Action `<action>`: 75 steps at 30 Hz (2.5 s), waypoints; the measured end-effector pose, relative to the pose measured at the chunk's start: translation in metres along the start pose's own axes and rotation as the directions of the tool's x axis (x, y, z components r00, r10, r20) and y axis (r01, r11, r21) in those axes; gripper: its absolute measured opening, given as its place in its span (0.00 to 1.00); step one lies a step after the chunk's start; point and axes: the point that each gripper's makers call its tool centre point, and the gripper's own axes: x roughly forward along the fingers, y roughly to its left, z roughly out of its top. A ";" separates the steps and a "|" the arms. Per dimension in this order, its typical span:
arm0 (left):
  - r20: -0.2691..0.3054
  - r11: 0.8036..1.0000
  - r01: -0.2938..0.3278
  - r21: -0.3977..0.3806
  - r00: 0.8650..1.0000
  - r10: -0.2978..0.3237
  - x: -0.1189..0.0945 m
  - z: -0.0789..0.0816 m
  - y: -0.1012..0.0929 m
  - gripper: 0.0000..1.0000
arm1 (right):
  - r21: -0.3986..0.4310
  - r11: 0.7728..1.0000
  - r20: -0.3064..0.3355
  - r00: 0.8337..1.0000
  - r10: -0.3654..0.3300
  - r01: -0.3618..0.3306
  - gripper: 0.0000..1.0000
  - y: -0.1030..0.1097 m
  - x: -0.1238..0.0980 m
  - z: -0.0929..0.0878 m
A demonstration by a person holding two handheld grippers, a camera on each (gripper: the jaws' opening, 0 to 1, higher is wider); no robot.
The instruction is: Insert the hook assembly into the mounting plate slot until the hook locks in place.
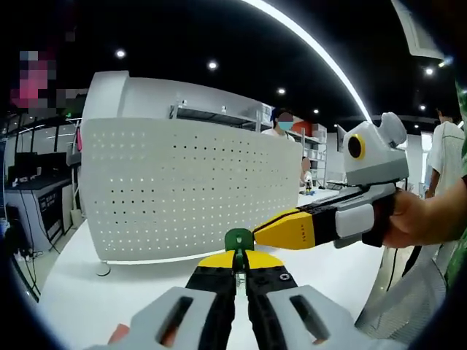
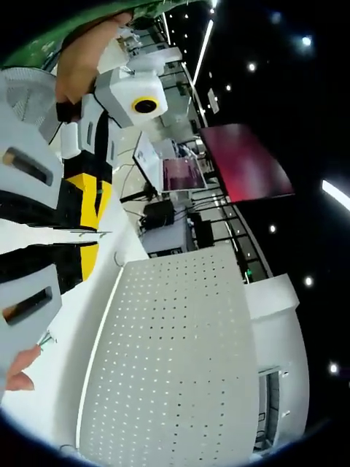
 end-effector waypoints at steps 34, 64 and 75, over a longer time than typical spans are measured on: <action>0.023 0.997 -0.069 0.020 0.997 0.069 0.003 0.018 0.026 0.03 | -0.017 0.964 0.162 0.952 -0.258 0.264 0.91 -0.060 -0.021 0.024; 0.138 0.962 -0.268 0.052 0.956 0.258 0.020 0.088 0.120 0.03 | -0.026 0.959 0.152 0.950 -0.274 0.281 0.88 -0.075 -0.018 0.027; 0.219 0.932 -0.358 0.054 0.915 0.338 0.034 0.134 0.171 0.03 | -0.022 0.960 0.145 0.951 -0.273 0.279 0.87 -0.081 -0.016 0.026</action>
